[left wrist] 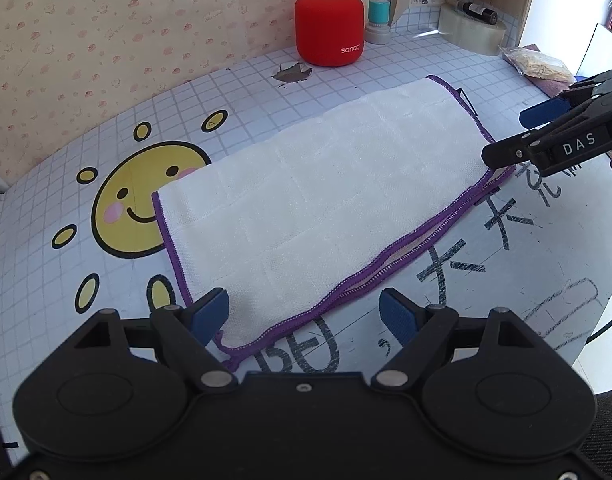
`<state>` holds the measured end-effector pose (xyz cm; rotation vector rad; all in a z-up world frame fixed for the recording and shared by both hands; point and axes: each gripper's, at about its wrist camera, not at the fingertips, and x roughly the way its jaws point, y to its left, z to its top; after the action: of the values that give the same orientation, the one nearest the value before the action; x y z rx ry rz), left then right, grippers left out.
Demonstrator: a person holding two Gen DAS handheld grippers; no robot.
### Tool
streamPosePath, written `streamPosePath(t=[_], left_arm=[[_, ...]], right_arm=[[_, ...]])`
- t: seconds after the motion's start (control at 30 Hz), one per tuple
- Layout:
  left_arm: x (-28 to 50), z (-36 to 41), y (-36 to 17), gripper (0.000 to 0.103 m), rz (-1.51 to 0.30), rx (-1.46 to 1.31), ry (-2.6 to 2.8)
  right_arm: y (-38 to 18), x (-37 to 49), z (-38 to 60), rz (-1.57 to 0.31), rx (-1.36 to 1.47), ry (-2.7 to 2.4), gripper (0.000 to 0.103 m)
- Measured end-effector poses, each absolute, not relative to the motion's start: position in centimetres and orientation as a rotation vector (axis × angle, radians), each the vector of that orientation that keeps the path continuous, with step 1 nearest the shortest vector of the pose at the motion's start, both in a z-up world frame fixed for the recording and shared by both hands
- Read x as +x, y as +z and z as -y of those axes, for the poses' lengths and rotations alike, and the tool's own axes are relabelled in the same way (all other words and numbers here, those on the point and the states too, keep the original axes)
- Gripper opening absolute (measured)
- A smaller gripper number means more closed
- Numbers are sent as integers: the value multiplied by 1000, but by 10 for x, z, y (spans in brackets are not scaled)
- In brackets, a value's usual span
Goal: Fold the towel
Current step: 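Pull both open grippers back from the folded towel, then close the right gripper on the purple-stitched corner of the folded strip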
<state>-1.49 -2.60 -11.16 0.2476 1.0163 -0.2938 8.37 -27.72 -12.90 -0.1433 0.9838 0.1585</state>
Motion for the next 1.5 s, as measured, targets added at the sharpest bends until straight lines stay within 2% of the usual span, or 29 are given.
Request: streamPosePath(t=[0.27, 0.57, 1.23, 1.3, 1.43, 1.5], left_arm=[[-16, 30, -117, 84, -1023, 258, -300], [-16, 25, -110, 84, -997, 222, -299], [-14, 20, -112, 84, -978, 190, -307], [-14, 20, -111, 84, -977, 189, -313], [-14, 24, -115, 84, -985, 202, -332], [-14, 26, -116, 84, -987, 206, -340]], right_arm=[[-135, 78, 286, -1001, -244, 108, 82], [-122, 80, 286, -970, 10, 187, 82], [-144, 93, 277, -967, 85, 99, 83], [-144, 92, 275, -956, 72, 86, 78], [-143, 89, 275, -936, 45, 42, 55], [-142, 89, 278, -937, 47, 34, 51]])
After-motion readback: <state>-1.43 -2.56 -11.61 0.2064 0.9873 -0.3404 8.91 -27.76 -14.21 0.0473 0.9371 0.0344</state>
